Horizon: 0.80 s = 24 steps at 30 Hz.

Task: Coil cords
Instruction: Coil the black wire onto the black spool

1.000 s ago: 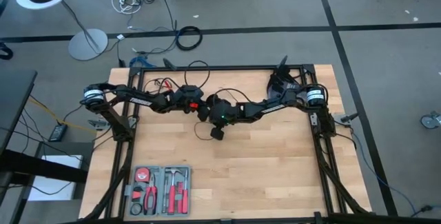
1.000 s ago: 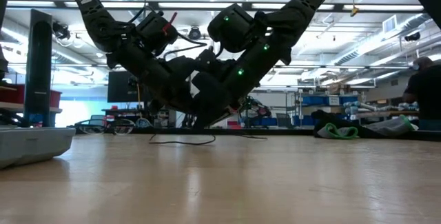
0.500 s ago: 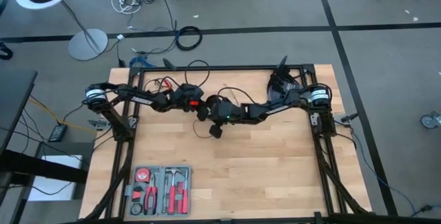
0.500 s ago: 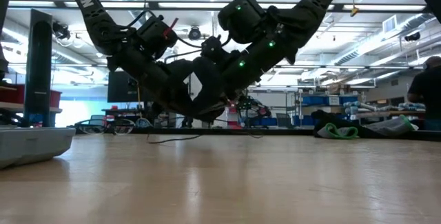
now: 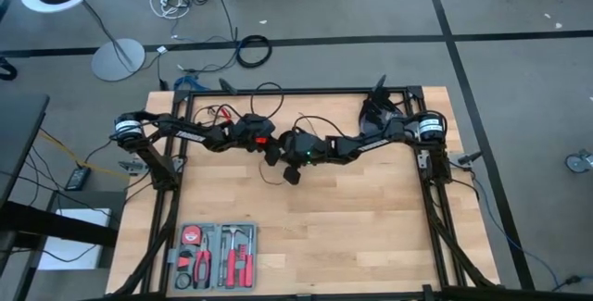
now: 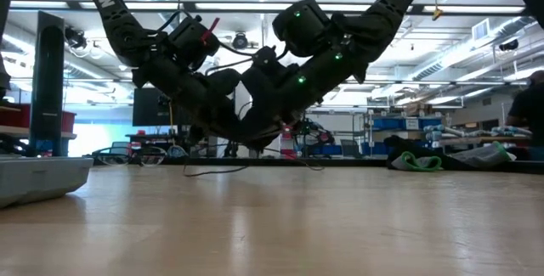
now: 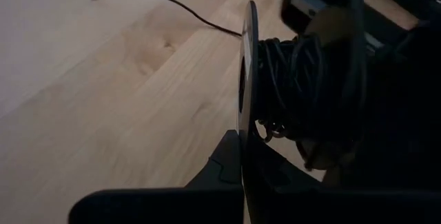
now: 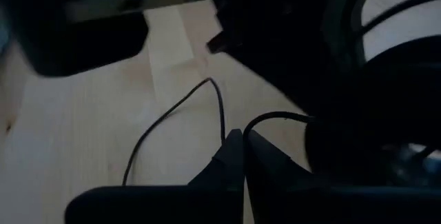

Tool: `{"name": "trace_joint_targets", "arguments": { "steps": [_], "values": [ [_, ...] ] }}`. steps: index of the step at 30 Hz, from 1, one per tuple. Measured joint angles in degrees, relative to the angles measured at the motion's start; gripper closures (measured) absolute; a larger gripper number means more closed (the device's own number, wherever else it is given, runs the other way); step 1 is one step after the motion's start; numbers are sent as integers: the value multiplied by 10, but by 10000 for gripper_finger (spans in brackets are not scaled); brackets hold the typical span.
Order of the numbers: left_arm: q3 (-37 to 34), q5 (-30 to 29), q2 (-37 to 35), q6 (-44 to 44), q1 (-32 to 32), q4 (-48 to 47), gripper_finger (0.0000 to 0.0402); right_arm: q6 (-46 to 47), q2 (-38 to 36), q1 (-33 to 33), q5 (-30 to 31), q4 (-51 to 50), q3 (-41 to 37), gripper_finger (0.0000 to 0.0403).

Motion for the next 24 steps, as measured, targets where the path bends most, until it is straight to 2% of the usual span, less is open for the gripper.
{"name": "trace_joint_targets", "arguments": {
  "steps": [4,10,13,17,24],
  "values": [
    [0,0,0,0,0,-1,401,5,-11,8,27,-4,-15,403],
    [0,17,0,0,0,-14,401,50,-73,7,45,42,-110,403],
    [0,49,0,0,0,-13,401,94,-103,-1,43,79,-167,403],
    [0,98,-1,-3,-2,-5,401,169,-124,-18,26,79,-225,403],
    [0,124,-1,-30,-1,54,401,230,-119,-8,3,110,-252,403]
  ]
}}
